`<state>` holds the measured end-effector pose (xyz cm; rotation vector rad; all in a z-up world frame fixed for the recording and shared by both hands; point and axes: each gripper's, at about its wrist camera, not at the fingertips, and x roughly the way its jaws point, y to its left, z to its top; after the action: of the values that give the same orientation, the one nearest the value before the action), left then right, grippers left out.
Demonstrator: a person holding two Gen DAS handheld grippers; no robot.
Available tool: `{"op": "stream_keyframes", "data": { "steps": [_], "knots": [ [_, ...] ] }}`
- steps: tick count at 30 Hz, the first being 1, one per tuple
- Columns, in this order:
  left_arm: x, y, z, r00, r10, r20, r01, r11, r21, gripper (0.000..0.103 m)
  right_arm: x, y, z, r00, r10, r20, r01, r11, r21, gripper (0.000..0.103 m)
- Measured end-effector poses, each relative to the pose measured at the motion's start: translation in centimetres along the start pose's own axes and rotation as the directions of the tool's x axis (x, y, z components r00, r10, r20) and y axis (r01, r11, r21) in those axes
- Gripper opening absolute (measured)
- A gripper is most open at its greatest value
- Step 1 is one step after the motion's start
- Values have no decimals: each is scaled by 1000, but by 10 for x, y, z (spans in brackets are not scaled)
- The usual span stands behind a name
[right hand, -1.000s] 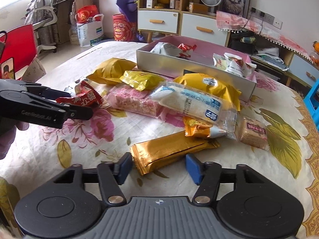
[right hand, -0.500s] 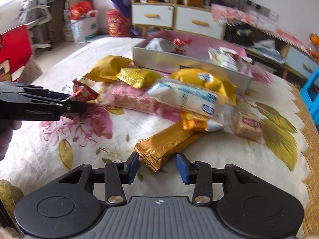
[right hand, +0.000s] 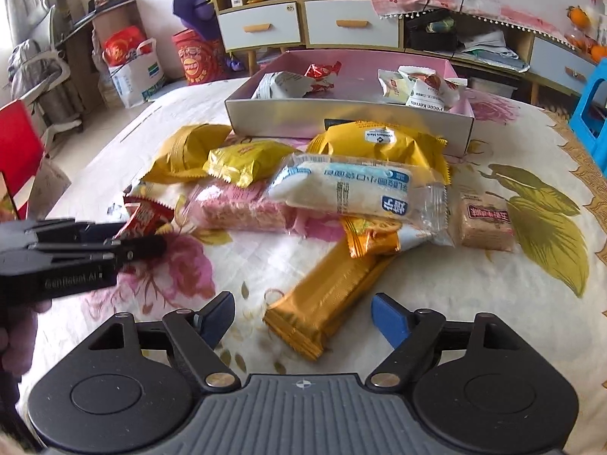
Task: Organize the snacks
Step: 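Close left gripper on the red candy wrapper while right grasps the gold bar, then carry red candy and gold bar into the pink box and open both grippers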
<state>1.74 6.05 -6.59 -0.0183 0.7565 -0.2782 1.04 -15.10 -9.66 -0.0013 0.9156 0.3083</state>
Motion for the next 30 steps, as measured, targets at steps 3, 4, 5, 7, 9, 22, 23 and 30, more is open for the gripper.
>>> {"op": "stream_keyframes", "data": {
  "steps": [3, 4, 5, 7, 9, 22, 23, 30],
  "knots": [
    [1, 0, 1, 1000, 5, -1, -5, 1000, -4, 41, 3, 3, 2, 999, -40, 11, 41, 999, -16, 67],
    [0, 0, 1, 1000, 4, -2, -4, 1000, -6, 41, 4, 5, 2, 998, -61, 15, 61, 998, -28, 60],
    [0, 0, 1, 1000, 4, -3, -4, 1000, -6, 40, 4, 5, 2, 997, -79, 17, 79, 996, -42, 52],
    [-1, 0, 2, 1000, 5, -5, -5, 1000, -4, 38, 2, 4, 2, 996, -82, 25, 83, 995, -47, 40],
    [-2, 1, 2, 1000, 10, -9, -10, 1000, -7, 29, 0, 1, 3, 997, -78, 26, 79, 996, -49, 25],
    [-20, 5, 16, 1000, 3, 8, -3, 998, -65, 24, -15, 8, 3, 1000, -5, -23, 3, 998, -69, 20],
    [-22, 6, 18, 1000, 3, 10, -2, 997, -71, 24, -17, 9, 3, 1000, 4, -24, -6, 998, -67, 20],
    [-28, 5, 24, 1000, -3, 18, 5, 996, -89, 24, -33, 18, 8, 998, 68, -4, -69, 995, -70, 20]
  ]
}}
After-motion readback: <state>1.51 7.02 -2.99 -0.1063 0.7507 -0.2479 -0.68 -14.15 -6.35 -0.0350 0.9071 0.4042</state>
